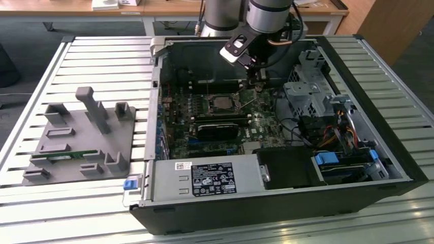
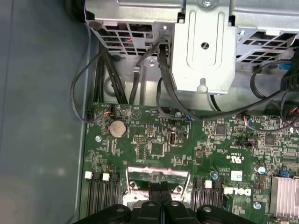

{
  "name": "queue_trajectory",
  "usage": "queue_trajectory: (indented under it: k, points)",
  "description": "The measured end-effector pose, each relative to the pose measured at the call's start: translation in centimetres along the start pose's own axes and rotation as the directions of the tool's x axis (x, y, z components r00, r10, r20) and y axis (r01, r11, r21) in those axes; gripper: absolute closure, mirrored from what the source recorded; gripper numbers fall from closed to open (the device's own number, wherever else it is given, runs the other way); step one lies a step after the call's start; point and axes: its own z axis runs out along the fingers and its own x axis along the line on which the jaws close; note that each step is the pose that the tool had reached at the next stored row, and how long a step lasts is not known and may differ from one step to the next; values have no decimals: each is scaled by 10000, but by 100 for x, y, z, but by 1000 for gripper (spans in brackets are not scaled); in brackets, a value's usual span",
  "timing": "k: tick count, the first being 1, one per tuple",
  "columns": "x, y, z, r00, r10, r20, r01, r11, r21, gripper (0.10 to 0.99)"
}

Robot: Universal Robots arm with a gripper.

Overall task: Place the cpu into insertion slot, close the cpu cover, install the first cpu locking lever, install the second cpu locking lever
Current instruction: 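Close the cpu cover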

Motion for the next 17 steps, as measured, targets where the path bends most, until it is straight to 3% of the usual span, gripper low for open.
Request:
queue_trajectory:
  k: [17]
  points:
    - [-8,131,26,10000,-1,0,1,10000,0,980]
